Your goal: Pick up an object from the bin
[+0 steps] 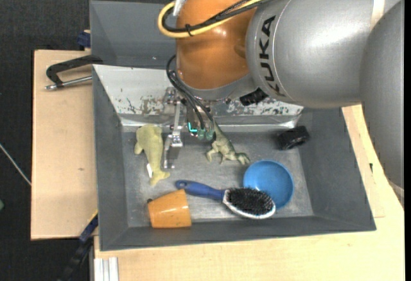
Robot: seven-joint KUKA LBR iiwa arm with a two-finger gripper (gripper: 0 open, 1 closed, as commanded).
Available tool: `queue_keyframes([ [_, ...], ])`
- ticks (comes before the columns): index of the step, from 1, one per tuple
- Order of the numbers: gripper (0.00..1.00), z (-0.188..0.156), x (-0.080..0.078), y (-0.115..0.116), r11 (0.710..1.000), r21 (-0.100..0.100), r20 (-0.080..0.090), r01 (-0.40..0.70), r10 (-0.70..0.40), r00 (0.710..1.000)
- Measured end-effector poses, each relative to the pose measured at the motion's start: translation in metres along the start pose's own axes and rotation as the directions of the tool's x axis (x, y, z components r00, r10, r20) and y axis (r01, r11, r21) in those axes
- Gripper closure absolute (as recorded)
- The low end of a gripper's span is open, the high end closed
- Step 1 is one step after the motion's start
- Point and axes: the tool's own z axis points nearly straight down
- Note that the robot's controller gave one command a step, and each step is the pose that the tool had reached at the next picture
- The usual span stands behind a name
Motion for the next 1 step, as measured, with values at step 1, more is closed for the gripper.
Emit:
queue_keyframes([
  [1, 0.0, 0.1437, 0.0002, -0.0426, 0.99, -0.005, 0.012, 0.142, -0.142, 0.99],
])
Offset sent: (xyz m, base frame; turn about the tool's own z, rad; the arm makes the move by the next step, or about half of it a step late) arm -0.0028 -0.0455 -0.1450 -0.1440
